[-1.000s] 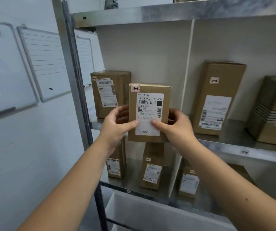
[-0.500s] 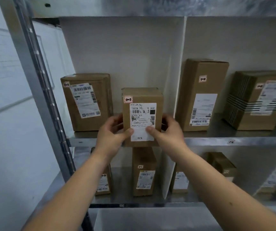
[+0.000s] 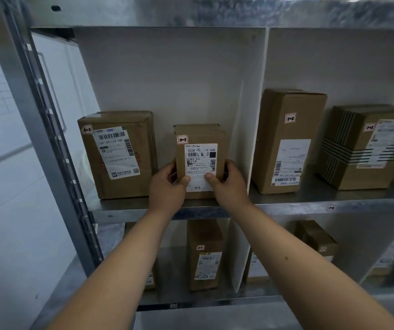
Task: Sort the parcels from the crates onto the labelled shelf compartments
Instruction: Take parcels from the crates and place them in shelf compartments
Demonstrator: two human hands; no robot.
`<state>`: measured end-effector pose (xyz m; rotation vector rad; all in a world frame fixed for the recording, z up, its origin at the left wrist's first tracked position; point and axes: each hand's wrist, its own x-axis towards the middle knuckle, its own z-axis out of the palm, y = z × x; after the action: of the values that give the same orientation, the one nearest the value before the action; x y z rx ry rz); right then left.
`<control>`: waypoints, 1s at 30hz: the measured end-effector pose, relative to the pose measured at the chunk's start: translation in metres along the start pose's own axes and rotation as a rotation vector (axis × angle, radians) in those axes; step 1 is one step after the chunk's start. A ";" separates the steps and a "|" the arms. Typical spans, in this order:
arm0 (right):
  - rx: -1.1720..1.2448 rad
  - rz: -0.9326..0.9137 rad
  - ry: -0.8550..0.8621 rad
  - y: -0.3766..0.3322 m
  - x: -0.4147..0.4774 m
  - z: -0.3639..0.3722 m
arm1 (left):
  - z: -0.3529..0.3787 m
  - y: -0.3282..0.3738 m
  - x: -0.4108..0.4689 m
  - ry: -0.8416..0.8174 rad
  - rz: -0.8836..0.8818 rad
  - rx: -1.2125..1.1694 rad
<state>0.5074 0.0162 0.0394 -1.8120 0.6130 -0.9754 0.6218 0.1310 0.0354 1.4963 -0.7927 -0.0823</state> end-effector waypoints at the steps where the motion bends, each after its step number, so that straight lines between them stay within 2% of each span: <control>1: -0.002 0.001 -0.002 0.001 0.003 0.001 | 0.002 0.000 0.002 0.003 -0.002 0.005; 8: 0.011 0.038 0.000 0.006 0.019 0.005 | 0.013 -0.006 0.014 0.021 -0.012 0.000; 15: 0.175 0.124 0.004 0.002 0.020 0.006 | 0.020 -0.006 0.015 0.026 -0.038 0.048; 23: 0.141 0.153 0.007 -0.015 -0.004 0.003 | 0.025 0.008 0.003 0.037 -0.177 0.141; 30: -0.002 0.153 0.111 -0.030 -0.044 -0.002 | 0.018 0.019 -0.024 0.060 -0.111 0.189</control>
<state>0.4808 0.0606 0.0521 -1.6940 0.8091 -0.9765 0.5866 0.1305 0.0404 1.7140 -0.6841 -0.0459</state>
